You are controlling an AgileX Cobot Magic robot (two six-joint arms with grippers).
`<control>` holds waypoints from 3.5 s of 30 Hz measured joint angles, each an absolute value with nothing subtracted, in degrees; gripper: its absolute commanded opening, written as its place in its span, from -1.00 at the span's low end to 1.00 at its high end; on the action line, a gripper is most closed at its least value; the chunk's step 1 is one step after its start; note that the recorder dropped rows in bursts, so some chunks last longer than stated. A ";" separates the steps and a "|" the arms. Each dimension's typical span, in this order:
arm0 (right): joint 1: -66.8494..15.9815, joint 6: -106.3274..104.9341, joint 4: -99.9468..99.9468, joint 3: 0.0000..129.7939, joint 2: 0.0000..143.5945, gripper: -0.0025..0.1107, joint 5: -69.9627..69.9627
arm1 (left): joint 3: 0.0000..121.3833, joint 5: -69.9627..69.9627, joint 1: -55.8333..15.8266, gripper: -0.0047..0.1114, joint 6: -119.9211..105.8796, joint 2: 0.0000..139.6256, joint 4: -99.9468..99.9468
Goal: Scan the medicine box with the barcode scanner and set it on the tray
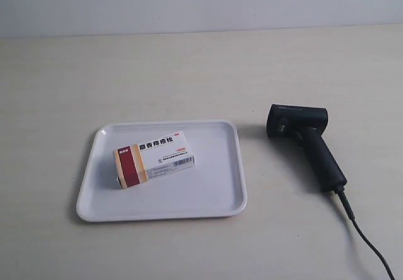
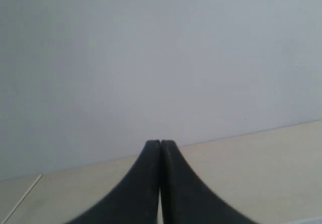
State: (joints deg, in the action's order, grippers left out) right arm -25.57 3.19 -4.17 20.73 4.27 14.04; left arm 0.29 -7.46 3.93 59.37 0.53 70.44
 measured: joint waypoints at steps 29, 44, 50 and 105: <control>-25.57 3.19 -4.29 20.73 4.27 -0.95 14.04 | 0.03 10.88 3.93 -0.88 1.97 0.34 5.92; -25.57 3.19 -4.29 20.73 4.27 -0.95 14.04 | 0.03 11.00 3.93 -0.88 1.88 0.34 5.83; -25.57 3.34 -3.68 19.32 4.27 -0.95 13.95 | 0.03 11.00 3.93 -0.88 1.75 0.34 5.83; -6.99 1.51 -4.90 0.24 0.37 -0.95 7.12 | 0.03 11.00 3.93 -0.88 1.75 0.34 5.83</control>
